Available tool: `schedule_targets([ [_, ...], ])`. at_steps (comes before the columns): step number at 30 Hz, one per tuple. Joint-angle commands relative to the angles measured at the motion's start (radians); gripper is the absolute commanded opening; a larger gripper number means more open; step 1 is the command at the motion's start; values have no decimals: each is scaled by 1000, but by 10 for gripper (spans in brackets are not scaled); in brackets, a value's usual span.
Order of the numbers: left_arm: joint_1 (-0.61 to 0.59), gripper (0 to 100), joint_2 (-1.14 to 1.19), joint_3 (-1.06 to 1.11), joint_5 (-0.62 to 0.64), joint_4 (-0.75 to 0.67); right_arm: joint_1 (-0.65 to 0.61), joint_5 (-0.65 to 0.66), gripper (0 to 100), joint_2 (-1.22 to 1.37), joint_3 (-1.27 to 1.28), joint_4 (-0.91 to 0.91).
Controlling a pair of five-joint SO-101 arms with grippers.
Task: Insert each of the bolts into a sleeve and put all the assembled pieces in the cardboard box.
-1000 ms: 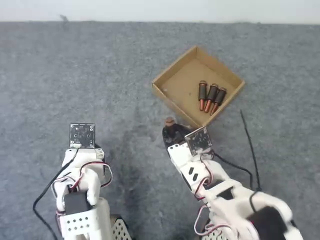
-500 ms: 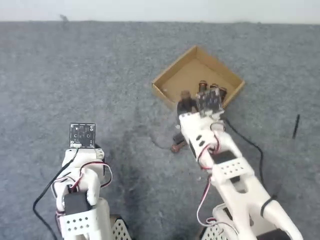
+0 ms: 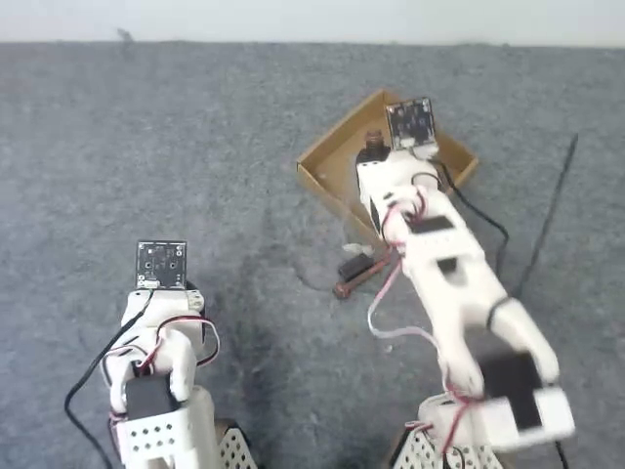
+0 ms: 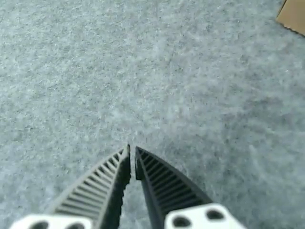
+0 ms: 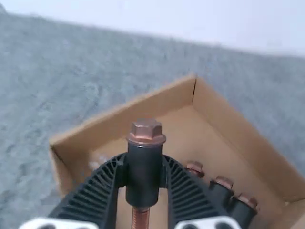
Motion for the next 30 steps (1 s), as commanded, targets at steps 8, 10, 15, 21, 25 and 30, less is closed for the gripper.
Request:
schedule_targets([
  [8, -3, 13, -17, -10, -8, -2, 42, -6, 10, 343, -416, 236],
  [10, -3, 14, -17, -10, -8, -2, 42, -6, 10, 378, -456, 263],
  [15, -3, 14, -17, -10, -8, -2, 39, -6, 65, 401, -486, 275],
  [21, -3, 14, -17, -10, -8, -2, 38, -6, 182, 400, -485, 275],
  [25, -3, 14, -17, -10, -8, -2, 41, -6, 132, 364, -485, 334],
  [30, -3, 14, -17, -10, -8, -2, 35, -6, 29, 211, -485, 552],
])
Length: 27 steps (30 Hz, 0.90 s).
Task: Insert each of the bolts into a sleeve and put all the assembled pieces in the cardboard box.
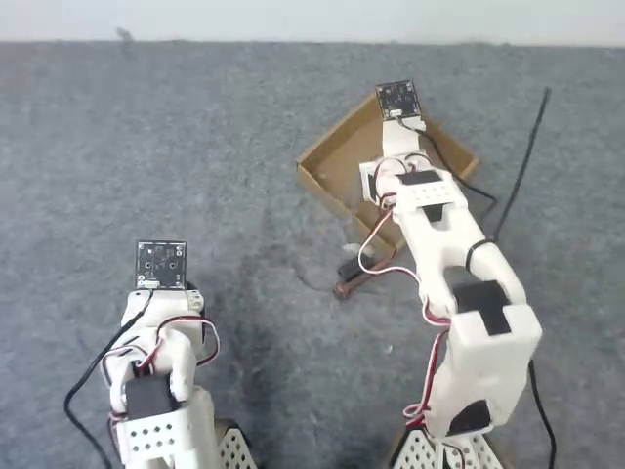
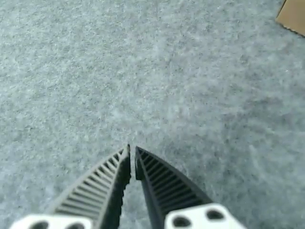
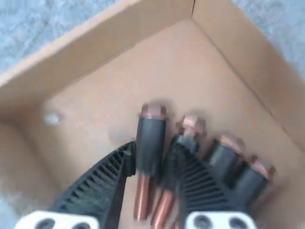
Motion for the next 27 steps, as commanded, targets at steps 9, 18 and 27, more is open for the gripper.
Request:
schedule_targets([
  [9, -3, 14, -17, -10, -8, -26, -16, 74, 6, -355, -57, 562],
  [18, -3, 14, -17, -10, -6, -25, -214, 192, 6, -567, 104, 990],
  [27, -3, 14, -17, -10, -5, -25, -400, 219, 6, -825, 434, 1012],
])
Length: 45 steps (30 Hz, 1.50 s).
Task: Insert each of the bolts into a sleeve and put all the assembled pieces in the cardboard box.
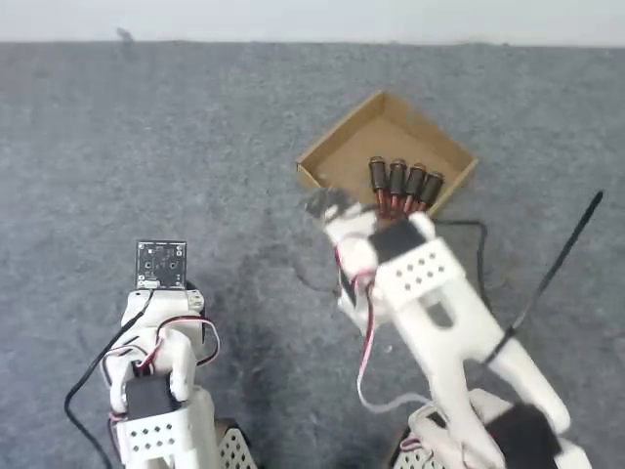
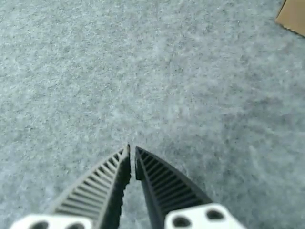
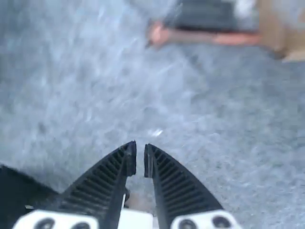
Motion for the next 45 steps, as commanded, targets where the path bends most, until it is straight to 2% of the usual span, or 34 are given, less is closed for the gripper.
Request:
schedule_targets([
  [1, -3, 14, -17, -10, -5, -25, -71, 81, 6, -127, 74, 19],
  [7, -3, 14, -17, -10, -5, -23, -96, 465, 6, -272, 160, 48],
  [11, -3, 14, -17, -10, -5, -23, -90, 683, 6, -352, 209, -51],
  [18, -3, 14, -17, -10, -5, -23, -90, 763, 6, -398, 385, -326],
  [22, -3, 14, -17, -10, -6, -23, -90, 832, 14, -397, 427, -420],
  [27, -3, 14, -17, -10, -6, -21, -36, 835, 178, -395, 425, -479],
  [31, -3, 14, -17, -10, -6, -21, 19, 844, 177, -394, 425, -573],
  [33, -3, 14, -17, -10, -6, -21, 28, 888, 171, -377, 423, -598],
  [38, -3, 14, -17, -10, -6, -21, 27, 948, 169, -206, 367, -631],
  [45, -3, 14, -17, -10, -6, -21, 62, 1036, 169, 136, 157, -676],
])
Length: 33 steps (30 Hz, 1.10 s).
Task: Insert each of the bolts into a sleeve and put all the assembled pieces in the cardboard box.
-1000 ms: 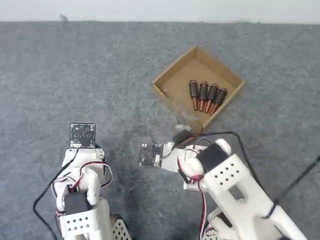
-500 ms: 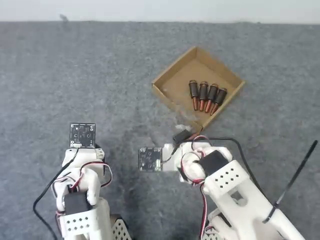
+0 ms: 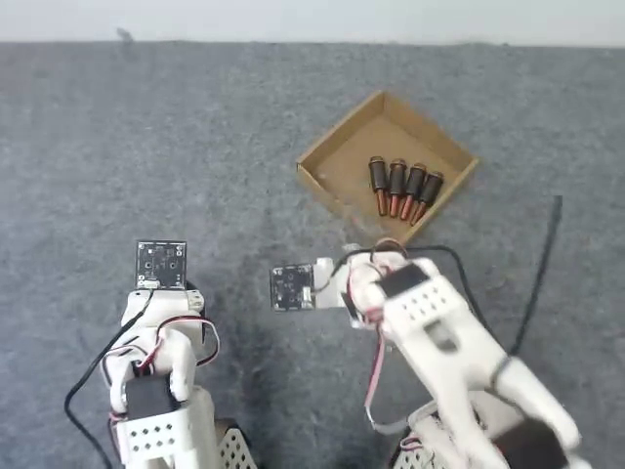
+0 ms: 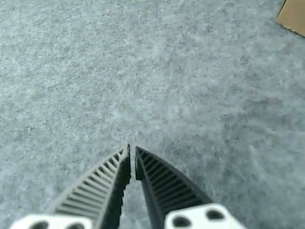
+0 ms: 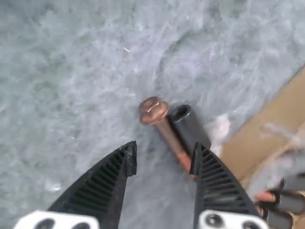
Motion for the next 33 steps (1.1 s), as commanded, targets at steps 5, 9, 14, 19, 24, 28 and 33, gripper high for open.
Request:
schedule_targets([
  [5, -3, 14, -17, -10, -8, -26, 31, 68, 169, 266, -249, -13],
  [9, -3, 14, -17, -10, -8, -28, 31, 87, 169, 326, -295, -19],
  [14, -3, 14, -17, -10, -8, -28, 44, 87, 169, 335, -342, -13],
  [19, -3, 14, -17, -10, -8, -28, 94, 155, 169, 341, -407, 33],
  [24, -3, 14, -17, -10, -8, -29, 101, 198, 169, 387, -434, 94],
  [28, -3, 14, -17, -10, -8, -29, 96, 201, 169, 464, -446, 77],
  [33, -3, 14, -17, -10, -8, -29, 101, 201, 169, 556, -511, 48],
])
